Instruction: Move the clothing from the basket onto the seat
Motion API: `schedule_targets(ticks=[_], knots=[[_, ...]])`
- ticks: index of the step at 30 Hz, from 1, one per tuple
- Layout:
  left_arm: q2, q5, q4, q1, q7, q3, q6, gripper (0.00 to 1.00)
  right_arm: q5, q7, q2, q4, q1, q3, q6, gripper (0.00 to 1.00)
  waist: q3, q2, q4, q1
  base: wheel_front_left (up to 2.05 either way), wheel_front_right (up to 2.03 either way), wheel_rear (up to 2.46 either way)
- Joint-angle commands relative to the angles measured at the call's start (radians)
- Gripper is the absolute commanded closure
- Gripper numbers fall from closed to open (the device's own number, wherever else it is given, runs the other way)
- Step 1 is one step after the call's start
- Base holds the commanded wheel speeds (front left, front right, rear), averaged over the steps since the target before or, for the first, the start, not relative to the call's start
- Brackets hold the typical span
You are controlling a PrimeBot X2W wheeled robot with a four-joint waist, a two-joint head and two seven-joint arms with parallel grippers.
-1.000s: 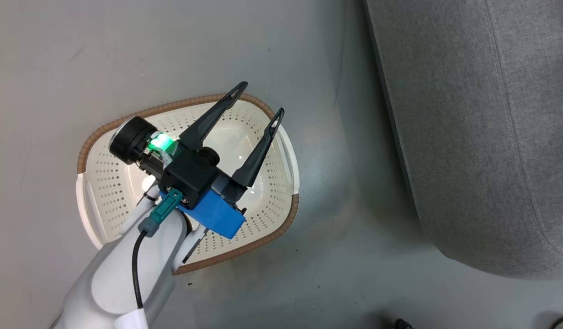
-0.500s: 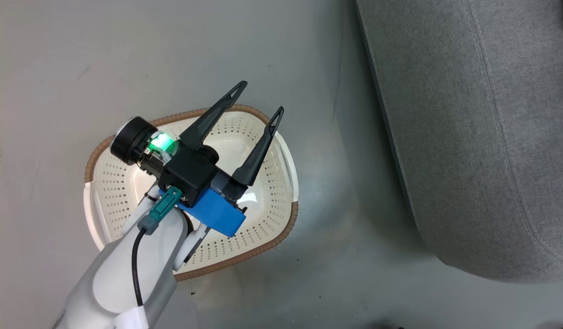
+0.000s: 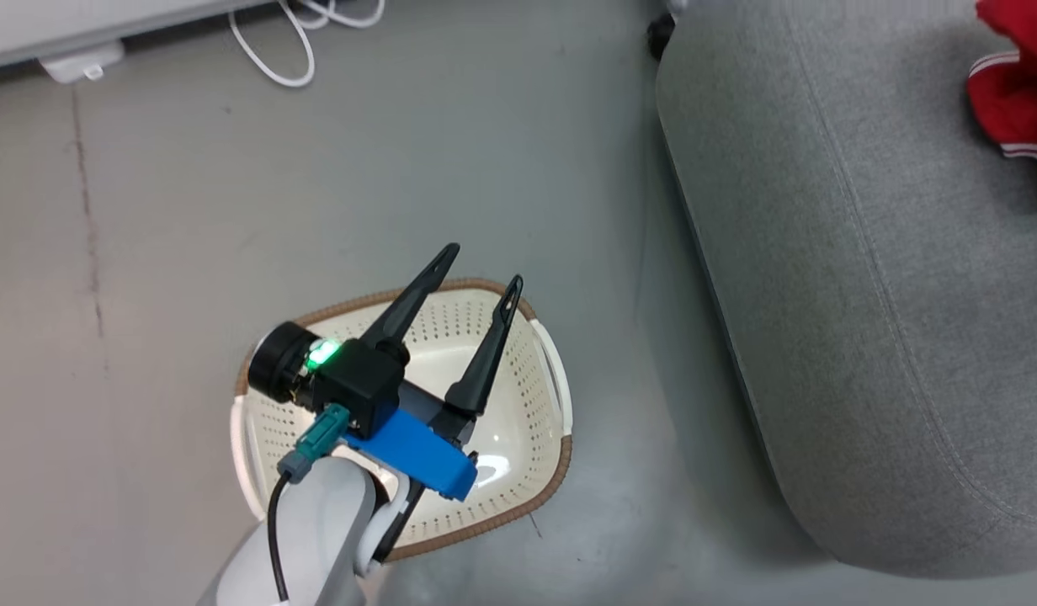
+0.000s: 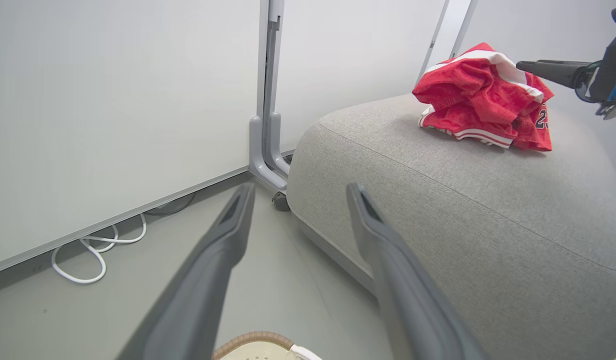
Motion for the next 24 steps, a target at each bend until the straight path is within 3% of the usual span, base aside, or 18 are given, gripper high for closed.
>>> schedule_targets(ticks=[1,13,24], knots=[[-0.008,-0.009,0.007,0.027,-0.003,0.010,-0.001,0.00,-0.003,-0.005,0.007,-0.025,0.052,0.012,0.000,0.00,-0.108,0.0000,0.051,0.0000,0.00,0.00,0.00],[-0.048,-0.047,0.077,0.203,-0.003,0.084,-0.001,0.00,-0.022,0.057,0.102,-0.344,0.439,-0.025,0.000,0.00,-0.379,0.0000,0.173,0.0000,0.00,0.00,0.00],[-0.050,-0.069,0.124,0.286,-0.003,0.156,-0.001,0.00,-0.088,0.181,0.287,-0.710,0.761,-0.001,0.000,0.00,-0.467,0.0000,0.252,0.0000,0.00,0.00,0.00]])
